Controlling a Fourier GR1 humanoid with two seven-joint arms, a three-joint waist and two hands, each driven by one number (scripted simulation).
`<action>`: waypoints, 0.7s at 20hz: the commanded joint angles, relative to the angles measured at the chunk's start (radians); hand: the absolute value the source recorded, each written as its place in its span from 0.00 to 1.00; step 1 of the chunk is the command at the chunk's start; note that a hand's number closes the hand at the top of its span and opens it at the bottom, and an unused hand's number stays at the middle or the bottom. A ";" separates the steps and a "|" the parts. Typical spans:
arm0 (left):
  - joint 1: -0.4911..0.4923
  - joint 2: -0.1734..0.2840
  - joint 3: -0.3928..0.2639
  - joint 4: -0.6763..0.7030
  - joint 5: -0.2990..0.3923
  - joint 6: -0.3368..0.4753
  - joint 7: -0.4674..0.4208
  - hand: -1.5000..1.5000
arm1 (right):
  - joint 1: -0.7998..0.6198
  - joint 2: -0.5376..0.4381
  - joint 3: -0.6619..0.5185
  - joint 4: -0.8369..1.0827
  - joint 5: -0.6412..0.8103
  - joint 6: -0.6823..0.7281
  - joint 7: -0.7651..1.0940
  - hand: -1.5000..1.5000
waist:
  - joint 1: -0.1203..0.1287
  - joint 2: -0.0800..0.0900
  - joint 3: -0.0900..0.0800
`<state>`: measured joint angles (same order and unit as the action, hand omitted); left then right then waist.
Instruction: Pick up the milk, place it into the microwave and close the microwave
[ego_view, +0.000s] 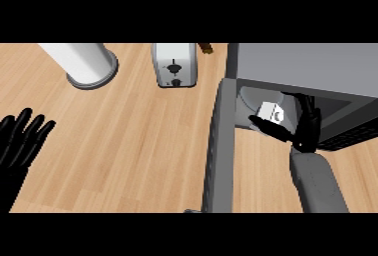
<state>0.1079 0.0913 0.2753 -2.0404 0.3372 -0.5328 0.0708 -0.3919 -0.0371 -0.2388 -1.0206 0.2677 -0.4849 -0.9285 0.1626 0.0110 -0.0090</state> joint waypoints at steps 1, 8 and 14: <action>-0.010 -0.003 -0.015 -0.011 -0.007 0.006 0.013 0.00 | -0.136 -0.021 -0.051 0.180 -0.005 -0.011 0.235 0.00 | 0.028 0.047 0.011; -0.001 -0.033 -0.054 -0.009 -0.039 0.007 0.003 0.00 | -0.170 -0.045 -0.052 0.230 -0.007 0.059 0.261 0.00 | 0.003 0.037 0.009; -0.011 -0.050 -0.066 -0.004 -0.068 0.029 0.003 0.00 | -0.215 -0.046 -0.052 0.279 -0.023 0.106 0.279 0.00 | -0.029 0.027 0.010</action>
<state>0.0967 0.0468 0.2153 -2.0451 0.2835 -0.5085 0.0759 -0.4622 -0.0367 -0.2149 -0.8982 0.2917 -0.4242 -0.9204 0.1358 0.0046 -0.0056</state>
